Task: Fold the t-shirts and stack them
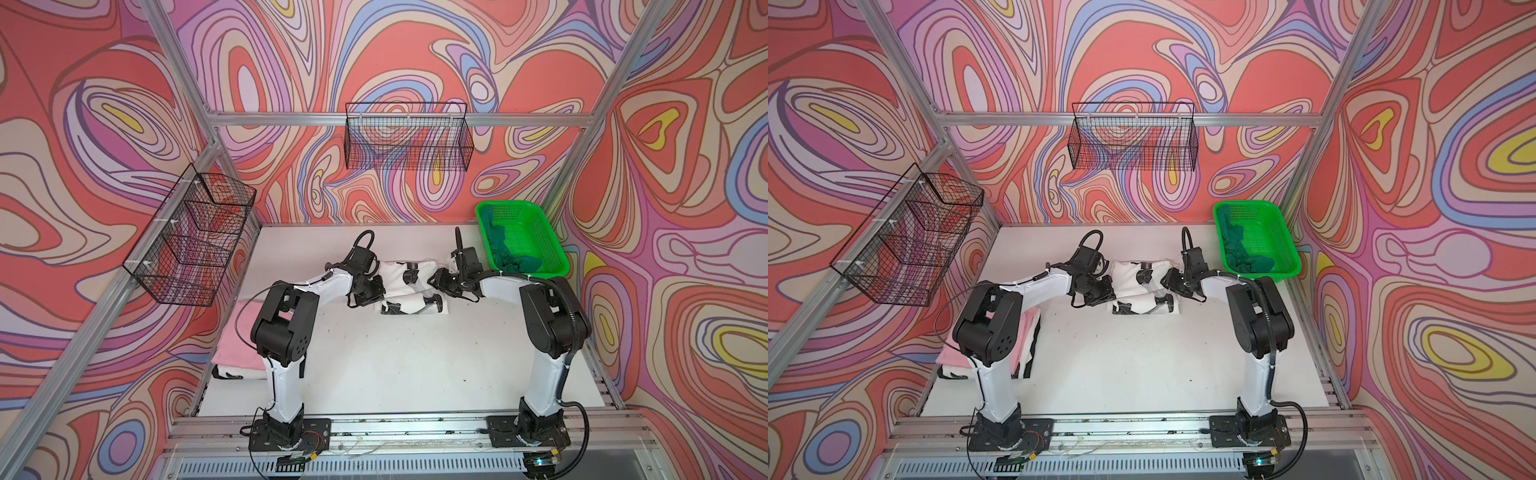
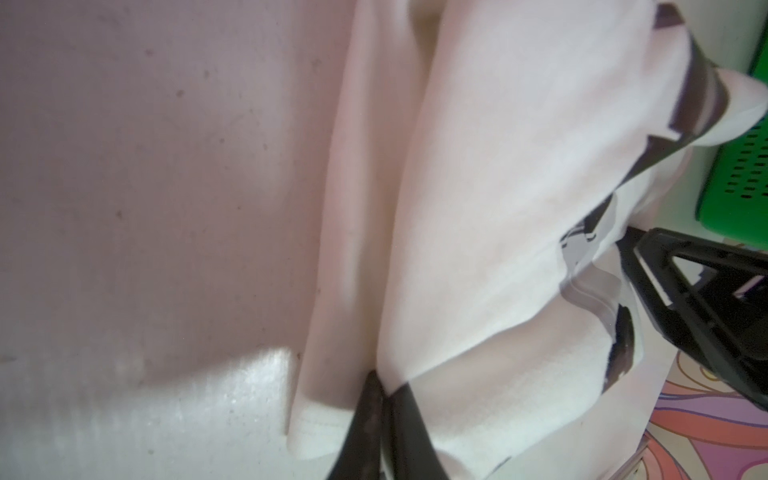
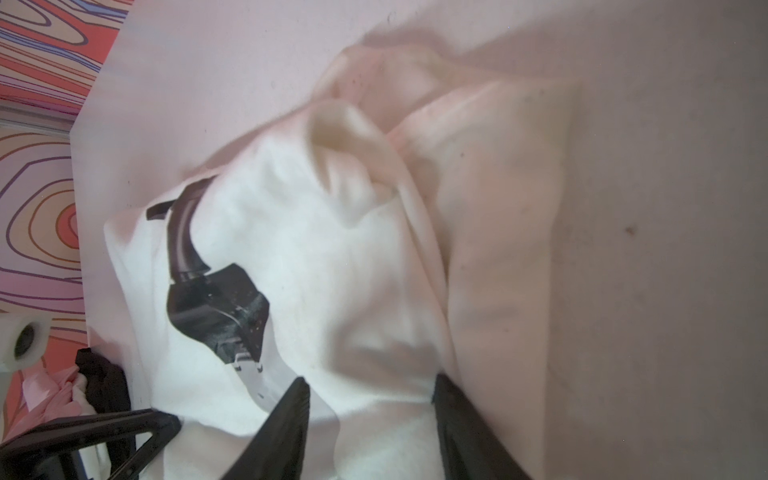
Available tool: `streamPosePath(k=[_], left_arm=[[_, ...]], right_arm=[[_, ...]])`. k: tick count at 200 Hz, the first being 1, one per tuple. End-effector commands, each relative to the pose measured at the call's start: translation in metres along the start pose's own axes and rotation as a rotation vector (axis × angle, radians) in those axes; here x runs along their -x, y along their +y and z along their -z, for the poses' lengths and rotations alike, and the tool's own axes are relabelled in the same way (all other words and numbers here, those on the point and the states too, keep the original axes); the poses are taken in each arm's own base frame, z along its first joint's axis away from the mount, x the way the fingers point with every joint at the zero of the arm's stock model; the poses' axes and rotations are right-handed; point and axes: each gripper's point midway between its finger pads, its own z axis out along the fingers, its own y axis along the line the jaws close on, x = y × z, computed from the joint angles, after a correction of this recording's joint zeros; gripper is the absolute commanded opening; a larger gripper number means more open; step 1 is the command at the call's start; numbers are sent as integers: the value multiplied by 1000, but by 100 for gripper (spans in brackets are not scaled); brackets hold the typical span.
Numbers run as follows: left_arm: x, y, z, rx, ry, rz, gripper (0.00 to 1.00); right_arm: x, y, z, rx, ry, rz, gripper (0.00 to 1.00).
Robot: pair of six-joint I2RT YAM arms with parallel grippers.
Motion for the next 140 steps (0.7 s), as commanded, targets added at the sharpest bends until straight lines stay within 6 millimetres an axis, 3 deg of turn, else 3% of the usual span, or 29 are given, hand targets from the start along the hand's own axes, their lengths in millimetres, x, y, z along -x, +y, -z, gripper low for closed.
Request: streamPosePath(k=[1,24,44,61,84,140], left_arm=[[13,-31,41,-67,-59,-40,39],[23,-29,64,-20,-113,-84,69],[28,-12,67,16,-87,-63,80],[30,3,62,41,-68,-30,82],[29,9,53,58,-33,-35,87],[36,9,28,43,-3,-44,88]], right_arm=[[0,2,12,-20,4,9,53],[14,15,35,-29,-42,41,61],[18,17,49,-55,-60,54,67],[19,11,56,-104,-67,54,68],[17,-2,64,-170,-76,61,72],[9,-18,53,-197,-39,72,72]])
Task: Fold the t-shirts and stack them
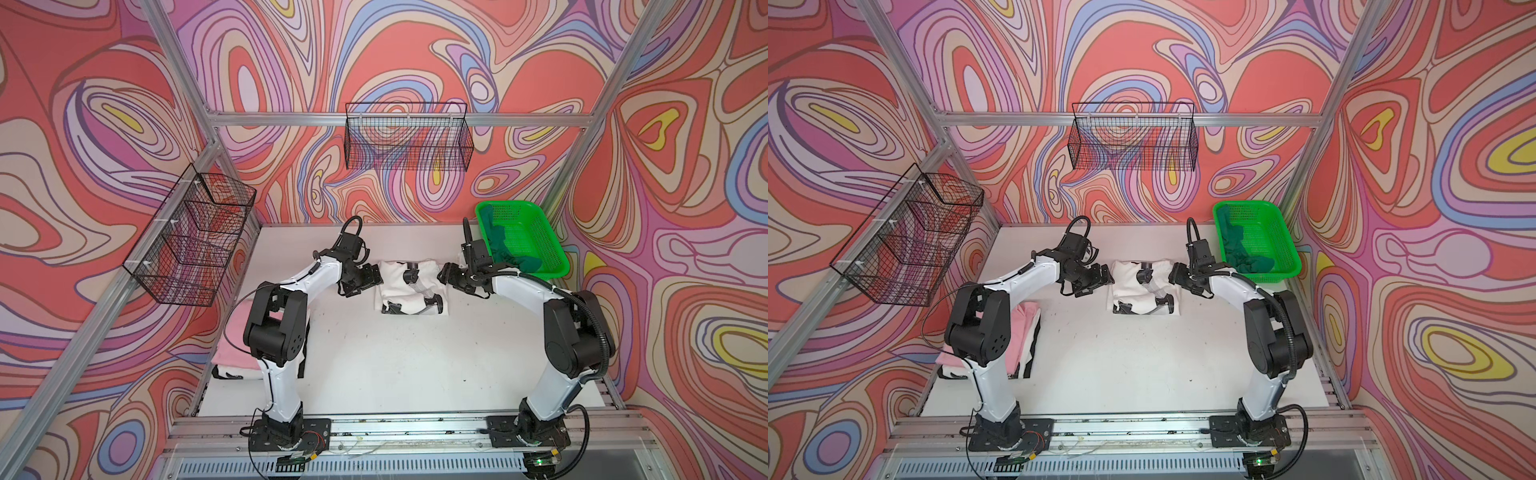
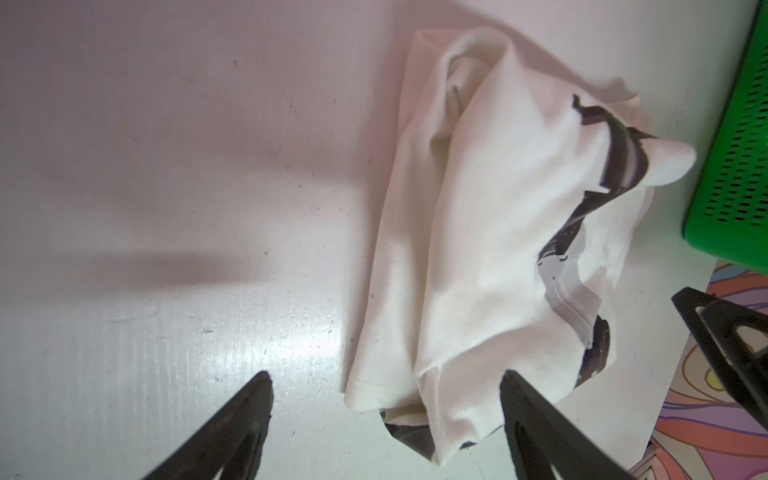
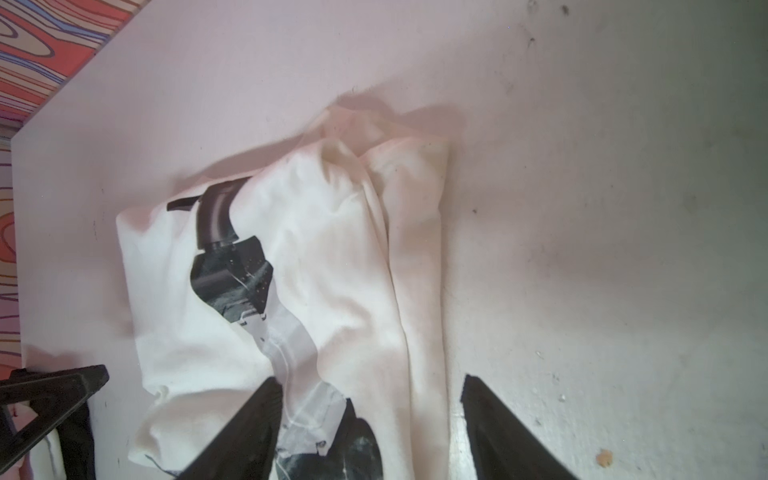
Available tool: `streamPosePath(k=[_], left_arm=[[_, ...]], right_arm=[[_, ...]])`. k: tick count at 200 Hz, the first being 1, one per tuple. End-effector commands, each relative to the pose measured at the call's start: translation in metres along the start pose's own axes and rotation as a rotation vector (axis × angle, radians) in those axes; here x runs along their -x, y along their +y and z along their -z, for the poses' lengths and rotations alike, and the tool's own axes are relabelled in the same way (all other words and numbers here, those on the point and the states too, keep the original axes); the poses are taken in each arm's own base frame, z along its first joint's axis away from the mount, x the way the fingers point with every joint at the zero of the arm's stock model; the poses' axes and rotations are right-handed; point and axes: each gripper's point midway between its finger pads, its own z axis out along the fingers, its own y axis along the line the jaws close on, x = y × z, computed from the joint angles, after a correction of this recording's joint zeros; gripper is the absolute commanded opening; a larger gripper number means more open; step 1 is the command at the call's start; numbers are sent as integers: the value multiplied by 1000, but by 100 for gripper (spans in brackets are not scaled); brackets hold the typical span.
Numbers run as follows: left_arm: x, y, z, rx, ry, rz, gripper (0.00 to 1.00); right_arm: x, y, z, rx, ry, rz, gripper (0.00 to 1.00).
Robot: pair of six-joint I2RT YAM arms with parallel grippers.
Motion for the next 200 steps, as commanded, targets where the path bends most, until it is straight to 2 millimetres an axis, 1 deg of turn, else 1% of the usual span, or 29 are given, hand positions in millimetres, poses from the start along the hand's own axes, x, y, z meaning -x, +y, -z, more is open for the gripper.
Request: streamPosePath(k=[1,31,42,62,76,95,123,140,153,182,200], left_arm=[[3,-5,-5,-16,15,-24,88],[3,-9,-17,-49,33,-24,87],[3,-11,-21,-65,46,-23,87],[4,-12,-29,-72,57,-17,87],[3,-13,-35,-78,71,-17,87],[0,-15,-42,-88,92,-18,86],[-8,-20,-56,-87,119,-32,83],[-15,-24,-64,-88,138,-45,79],[-20,-24,-68,-79,149,-50,78],[-31,-22,-79,-74,171,-46,73],[-36,-21,-82,-77,180,-44,68]], right_arm=[[-6,-13,-9,-38,22,12,72],[-14,-21,-27,-46,68,-3,72],[-17,-20,-33,-32,86,-13,72],[-20,-23,-40,-38,100,-32,72],[-20,-21,-44,-28,103,-35,72],[-25,-19,-52,-3,131,-49,72],[-34,-19,-59,20,160,-75,72],[-38,-21,-61,14,179,-86,72],[-41,-22,-62,15,186,-93,73],[-46,-25,-64,11,197,-110,70],[-53,-27,-68,15,216,-120,67]])
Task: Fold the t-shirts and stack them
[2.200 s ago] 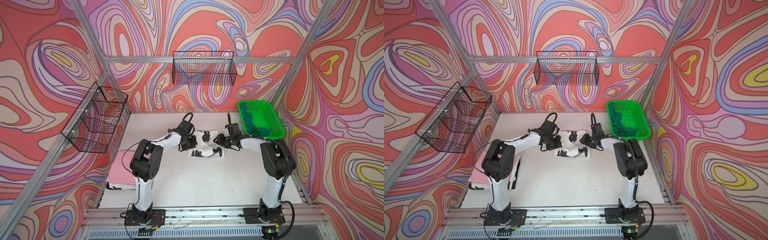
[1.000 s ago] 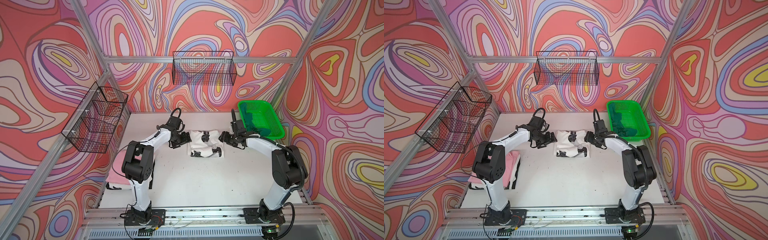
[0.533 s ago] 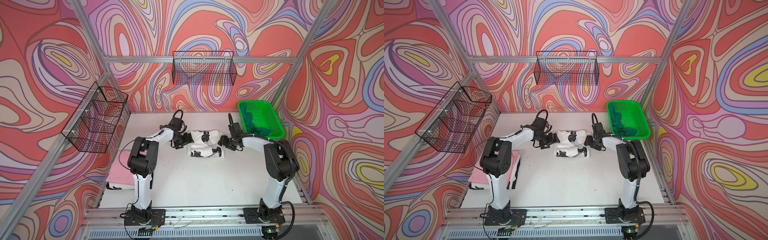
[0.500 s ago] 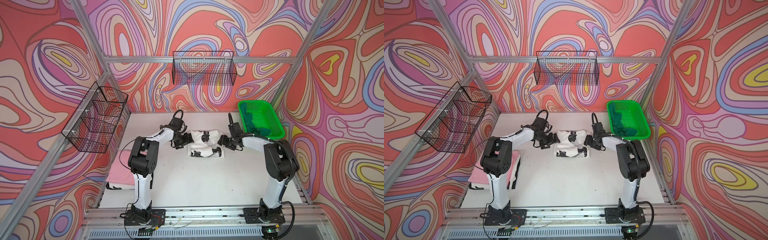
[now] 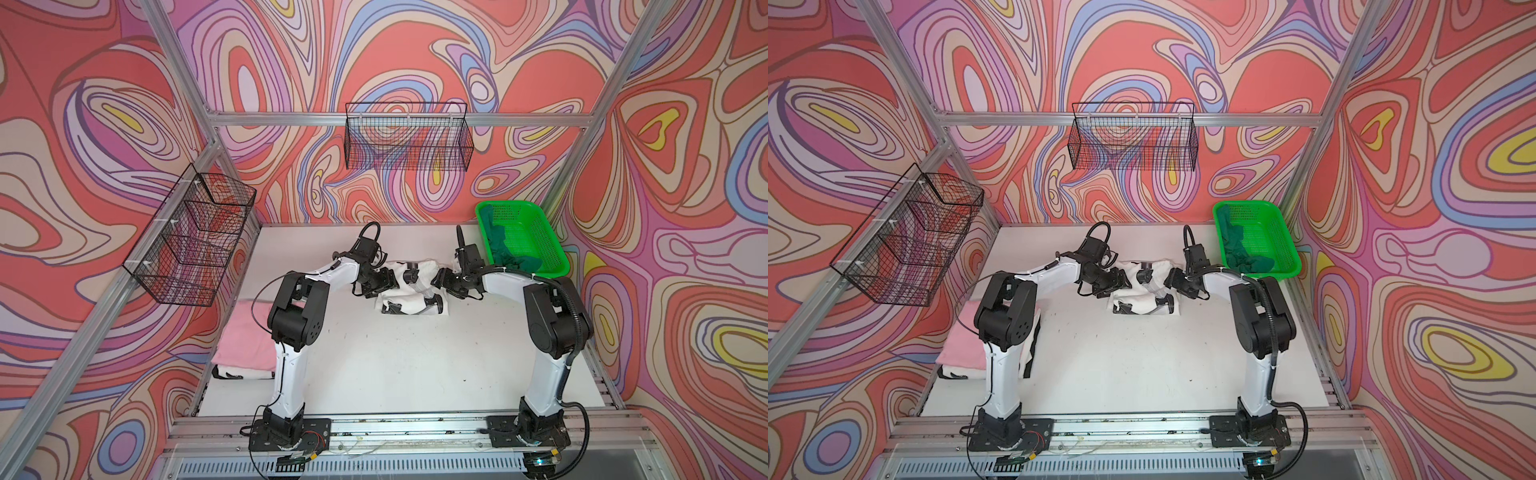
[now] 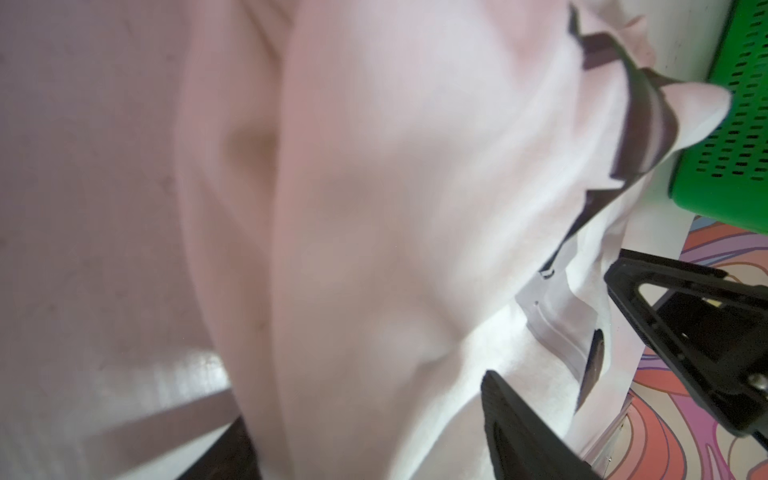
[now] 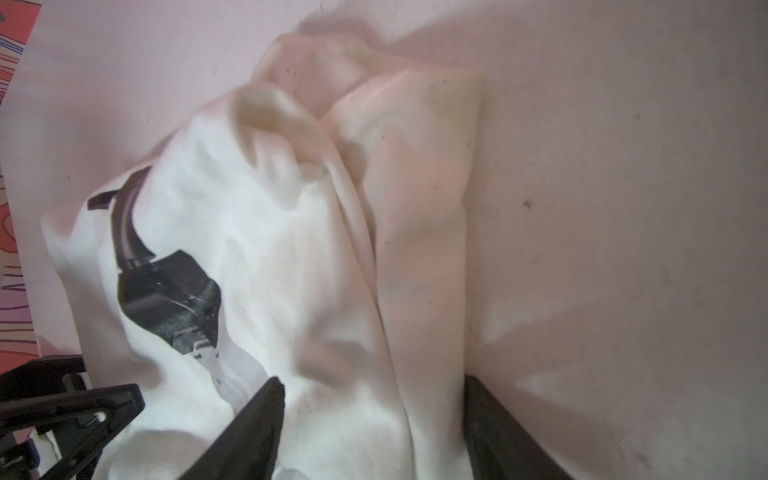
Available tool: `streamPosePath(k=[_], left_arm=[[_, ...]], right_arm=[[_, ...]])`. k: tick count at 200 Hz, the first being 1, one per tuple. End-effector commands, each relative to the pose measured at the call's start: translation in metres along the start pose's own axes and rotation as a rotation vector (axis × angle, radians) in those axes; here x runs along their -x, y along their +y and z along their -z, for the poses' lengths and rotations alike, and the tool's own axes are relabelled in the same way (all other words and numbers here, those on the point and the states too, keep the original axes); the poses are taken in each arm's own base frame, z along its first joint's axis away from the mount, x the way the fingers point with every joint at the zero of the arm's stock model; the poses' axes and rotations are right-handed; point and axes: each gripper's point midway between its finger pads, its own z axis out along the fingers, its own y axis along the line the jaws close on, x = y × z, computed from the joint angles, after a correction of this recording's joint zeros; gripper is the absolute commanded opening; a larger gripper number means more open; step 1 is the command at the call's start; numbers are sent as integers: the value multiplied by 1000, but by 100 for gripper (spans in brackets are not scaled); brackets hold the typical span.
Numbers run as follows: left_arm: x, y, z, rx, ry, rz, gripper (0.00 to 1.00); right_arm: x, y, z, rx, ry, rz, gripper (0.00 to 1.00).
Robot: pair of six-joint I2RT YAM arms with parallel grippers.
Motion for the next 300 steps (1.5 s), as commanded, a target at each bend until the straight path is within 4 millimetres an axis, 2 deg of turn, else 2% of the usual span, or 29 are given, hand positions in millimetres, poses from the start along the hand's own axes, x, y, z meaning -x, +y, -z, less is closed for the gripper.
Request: streamPosePath(k=[1,65,143,189,229,235,256,266,300], left_arm=[[-20,22,-24,44,72,35,68],[-28,26,-30,53,86,38,63],[-33,21,-34,33,83,37,32],[-35,23,-35,25,79,46,18],[-36,18,-36,-3,80,55,4],[-36,17,-36,-9,79,56,0],[-37,13,-35,-27,78,63,0],[-36,11,-32,-37,67,65,0],[-30,-8,-12,-87,21,56,0]], right_arm=[[-29,-25,-19,-45,98,-60,67],[-35,-28,-22,-51,108,-58,62],[-49,-22,-30,-18,129,-50,50],[-58,-22,-34,11,146,-55,31],[-62,-13,-35,49,144,-46,17],[-63,-11,-36,54,146,-44,15],[-66,-5,-37,75,148,-37,8],[-66,-2,-36,91,141,-34,0],[-61,13,-29,157,118,-43,0]])
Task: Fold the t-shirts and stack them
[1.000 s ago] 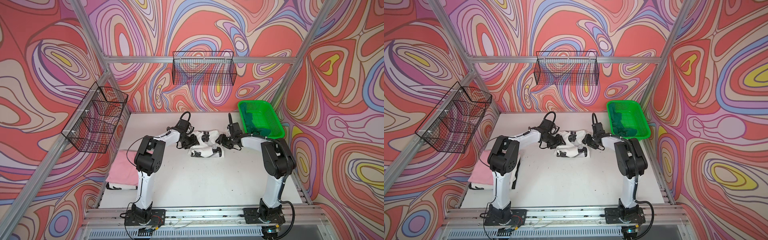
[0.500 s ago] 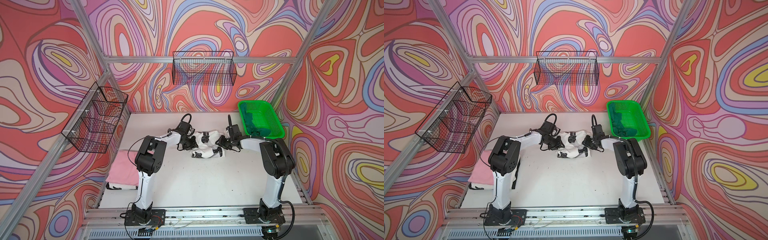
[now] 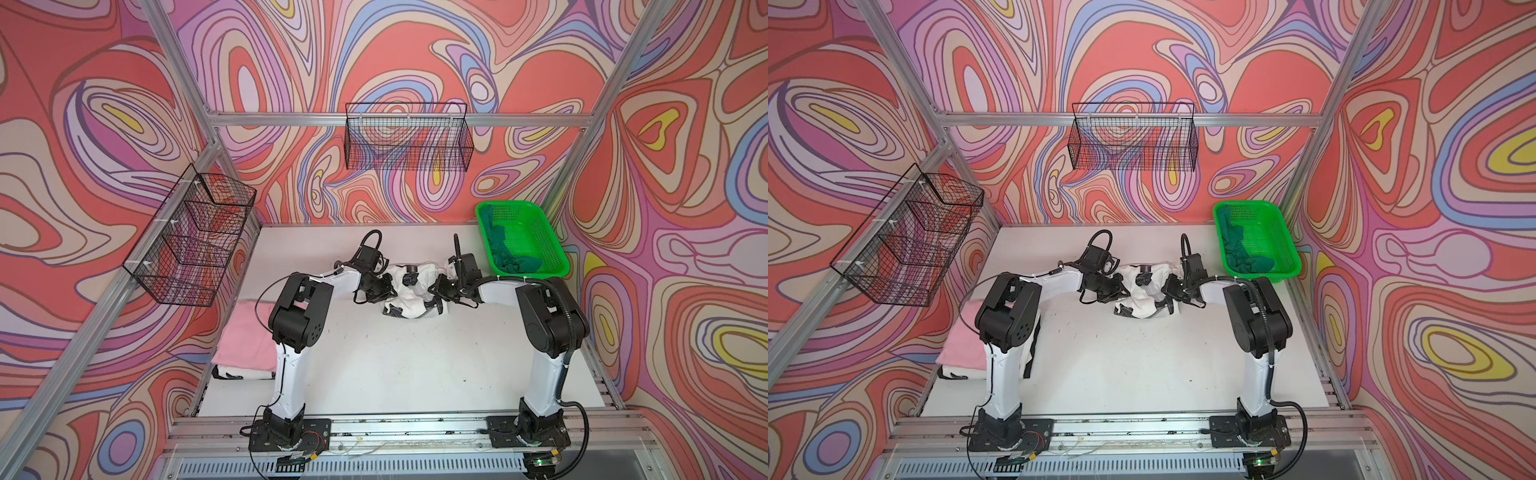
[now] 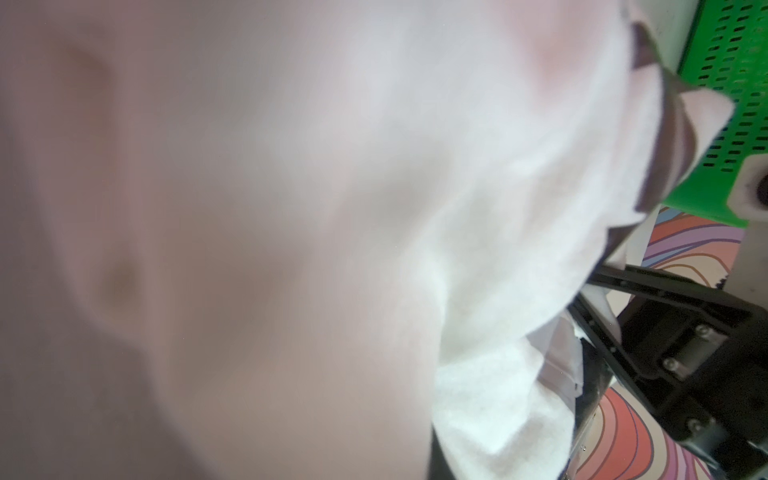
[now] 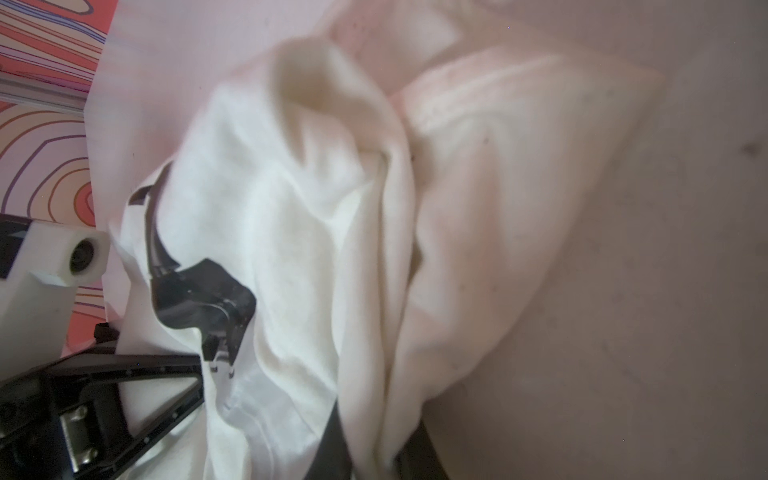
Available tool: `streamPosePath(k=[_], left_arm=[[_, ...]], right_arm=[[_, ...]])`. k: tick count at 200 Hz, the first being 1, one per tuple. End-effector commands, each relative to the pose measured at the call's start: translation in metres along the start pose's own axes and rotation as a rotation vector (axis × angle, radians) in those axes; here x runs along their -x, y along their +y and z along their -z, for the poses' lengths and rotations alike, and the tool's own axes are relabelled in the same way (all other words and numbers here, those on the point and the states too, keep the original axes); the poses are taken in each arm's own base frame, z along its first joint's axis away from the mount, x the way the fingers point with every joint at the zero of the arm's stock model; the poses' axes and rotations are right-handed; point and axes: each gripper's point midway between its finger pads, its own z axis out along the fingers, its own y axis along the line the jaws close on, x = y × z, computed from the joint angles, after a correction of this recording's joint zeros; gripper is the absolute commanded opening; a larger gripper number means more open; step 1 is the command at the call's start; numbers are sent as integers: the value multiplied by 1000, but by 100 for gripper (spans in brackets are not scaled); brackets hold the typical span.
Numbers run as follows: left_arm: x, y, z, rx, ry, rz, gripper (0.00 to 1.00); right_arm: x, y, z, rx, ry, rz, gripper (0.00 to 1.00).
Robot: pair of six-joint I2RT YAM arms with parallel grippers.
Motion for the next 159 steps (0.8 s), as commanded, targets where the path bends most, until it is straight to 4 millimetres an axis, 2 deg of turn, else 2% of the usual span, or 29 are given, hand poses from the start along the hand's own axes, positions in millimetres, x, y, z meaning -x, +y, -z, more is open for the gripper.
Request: streamPosePath(k=[1,70,123,138,141,159], left_arm=[[-13,-4,6,1,16,22,0],[-4,-41,47,-67,-63,-12,0],[-5,-54,74,-81,-102,-39,0],[-5,-58,83,-80,-114,-51,0],[-5,-59,84,-82,-116,-54,0],[-4,-63,95,-86,-132,-60,0]], right_arm=[[-38,-9,-9,-7,110,-56,0],[-26,44,19,129,51,-5,0],[-20,71,43,175,9,19,0],[-22,74,44,181,13,19,0],[-18,83,52,199,-3,32,0],[-19,96,57,219,-9,46,0]])
